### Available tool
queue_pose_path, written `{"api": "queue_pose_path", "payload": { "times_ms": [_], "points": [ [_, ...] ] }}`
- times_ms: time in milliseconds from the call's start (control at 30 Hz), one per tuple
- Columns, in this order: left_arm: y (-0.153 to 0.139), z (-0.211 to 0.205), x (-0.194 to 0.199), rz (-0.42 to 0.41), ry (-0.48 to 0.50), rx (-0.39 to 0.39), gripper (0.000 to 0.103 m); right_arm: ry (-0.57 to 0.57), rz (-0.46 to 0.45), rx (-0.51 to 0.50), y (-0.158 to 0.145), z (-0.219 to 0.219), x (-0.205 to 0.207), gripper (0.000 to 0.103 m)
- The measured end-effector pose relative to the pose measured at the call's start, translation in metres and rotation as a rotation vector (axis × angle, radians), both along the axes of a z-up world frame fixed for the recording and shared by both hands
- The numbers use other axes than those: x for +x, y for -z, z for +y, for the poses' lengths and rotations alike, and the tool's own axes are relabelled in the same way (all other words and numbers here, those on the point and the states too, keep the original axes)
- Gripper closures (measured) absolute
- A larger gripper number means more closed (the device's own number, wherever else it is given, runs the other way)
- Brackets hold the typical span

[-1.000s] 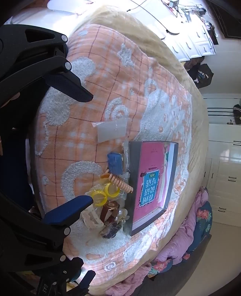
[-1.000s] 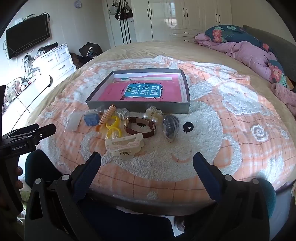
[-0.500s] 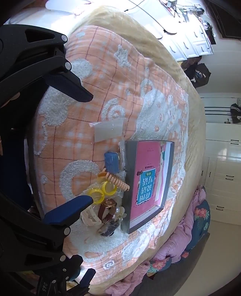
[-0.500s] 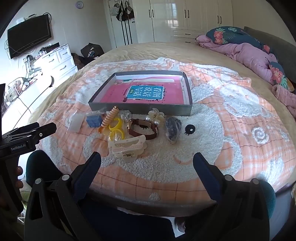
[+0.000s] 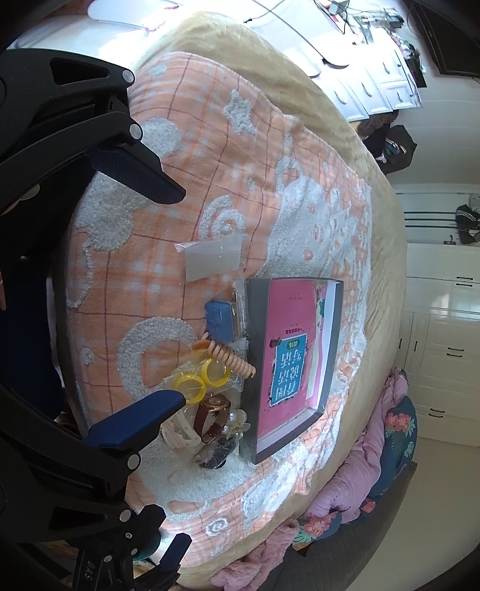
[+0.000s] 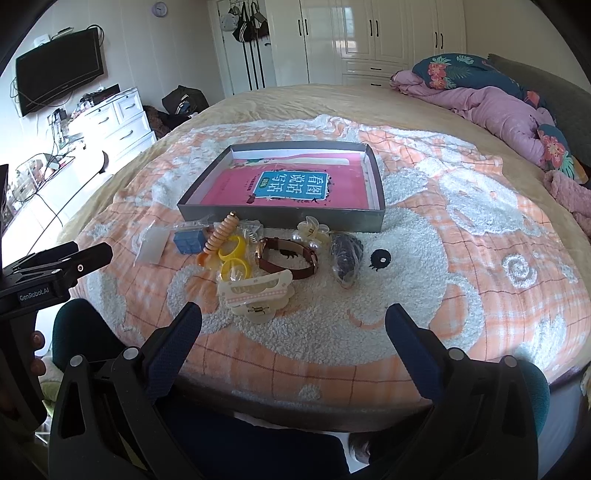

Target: Organize jewelry

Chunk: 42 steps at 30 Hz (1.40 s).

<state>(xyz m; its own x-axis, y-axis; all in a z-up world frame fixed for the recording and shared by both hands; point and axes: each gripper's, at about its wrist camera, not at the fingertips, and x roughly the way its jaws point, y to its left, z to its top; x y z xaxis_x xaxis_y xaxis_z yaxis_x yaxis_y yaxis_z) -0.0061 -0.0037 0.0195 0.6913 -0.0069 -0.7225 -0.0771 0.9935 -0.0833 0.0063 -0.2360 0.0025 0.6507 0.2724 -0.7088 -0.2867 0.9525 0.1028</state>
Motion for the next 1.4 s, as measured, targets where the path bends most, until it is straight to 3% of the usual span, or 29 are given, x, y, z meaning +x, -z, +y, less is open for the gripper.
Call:
{"api": "queue_pose_path", "payload": {
  "times_ms": [800, 1400],
  "points": [
    [0.002, 0.000, 0.001, 0.001, -0.002, 0.006, 0.008, -0.007, 0.002, -0.003, 0.000, 0.005, 0.002, 0.004],
    [0.025, 0.019, 0.027, 0.057, -0.035, 0.007, 0.008, -0.038, 0.019, 0.006, 0.009, 0.025, 0.026, 0.004]
  ]
}}
